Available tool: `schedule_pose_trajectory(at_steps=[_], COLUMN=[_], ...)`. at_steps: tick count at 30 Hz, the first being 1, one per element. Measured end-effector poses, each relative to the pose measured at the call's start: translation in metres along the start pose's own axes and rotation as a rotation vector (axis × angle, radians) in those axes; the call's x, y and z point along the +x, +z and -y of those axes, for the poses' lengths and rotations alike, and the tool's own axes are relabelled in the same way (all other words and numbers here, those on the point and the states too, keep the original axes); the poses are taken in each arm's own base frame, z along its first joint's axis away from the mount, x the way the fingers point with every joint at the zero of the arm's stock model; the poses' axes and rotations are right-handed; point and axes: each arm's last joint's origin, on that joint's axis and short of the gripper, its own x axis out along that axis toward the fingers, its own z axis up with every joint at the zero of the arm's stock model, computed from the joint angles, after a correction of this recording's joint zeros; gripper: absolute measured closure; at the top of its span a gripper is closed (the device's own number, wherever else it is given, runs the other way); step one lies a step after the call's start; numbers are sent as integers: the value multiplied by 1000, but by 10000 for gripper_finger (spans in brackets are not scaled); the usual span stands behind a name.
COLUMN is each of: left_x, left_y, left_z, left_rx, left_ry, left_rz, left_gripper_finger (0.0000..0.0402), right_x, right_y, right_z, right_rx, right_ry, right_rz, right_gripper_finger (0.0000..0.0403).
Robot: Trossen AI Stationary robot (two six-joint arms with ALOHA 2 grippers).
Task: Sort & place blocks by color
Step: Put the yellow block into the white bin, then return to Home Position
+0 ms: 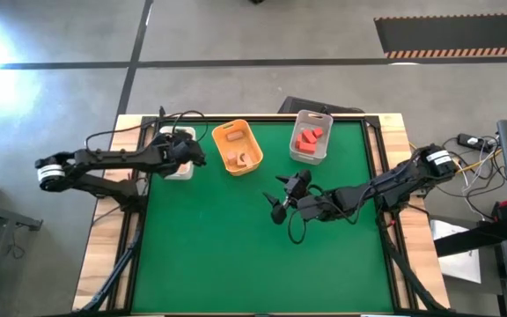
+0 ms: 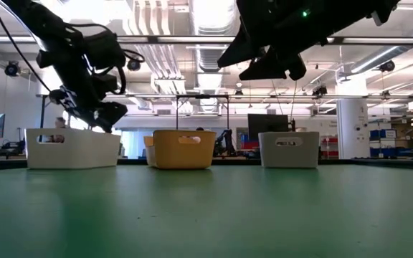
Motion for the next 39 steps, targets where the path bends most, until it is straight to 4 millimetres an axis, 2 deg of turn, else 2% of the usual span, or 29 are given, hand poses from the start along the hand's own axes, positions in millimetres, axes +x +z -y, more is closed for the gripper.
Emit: schedule_pose_trajectory(at_steps=[4, 7, 11, 15, 19, 22, 24, 26, 30, 36, 39], left_x=[-1, -9, -30, -60, -97, -120, -129, -133, -124, -105, -98], left_y=[2, 9, 21, 22, 10, -11, -28, -40, -53, -77, -87], left_z=[1, 2, 5, 7, 11, 14, 13, 9, -6, -23, -30], left_rx=[-1, -13, -13, -1, 163, 376, 506, 544, 450, 363, 311], left_ry=[-4, -50, -178, -329, -570, -806, -929, -997, -1034, -1038, -1060], left_rz=[5, 27, 81, 159, 240, 338, 421, 509, 633, 716, 761], left_gripper_finger=[163, 162, 161, 160, 160, 160, 160, 161, 189, 273, 319], right_x=[0, 2, 5, 6, 4, -2, -7, -11, -20, -41, -53], right_y=[-1, -3, -6, -11, -7, -2, -5, -6, -15, -33, -45], right_z=[0, 0, 3, 10, 23, 33, 44, 58, 89, 128, 142], right_rx=[-9, -34, -73, -146, -277, -373, -438, -455, -416, -352, -340], right_ry=[-1, -7, -36, -149, -166, -162, -136, -89, 23, 131, 131], right_rz=[-3, -11, -24, -40, -109, -122, -131, -125, -29, 230, 291], right_gripper_finger=[79, 79, 78, 78, 84, 103, 118, 134, 166, 203, 218])
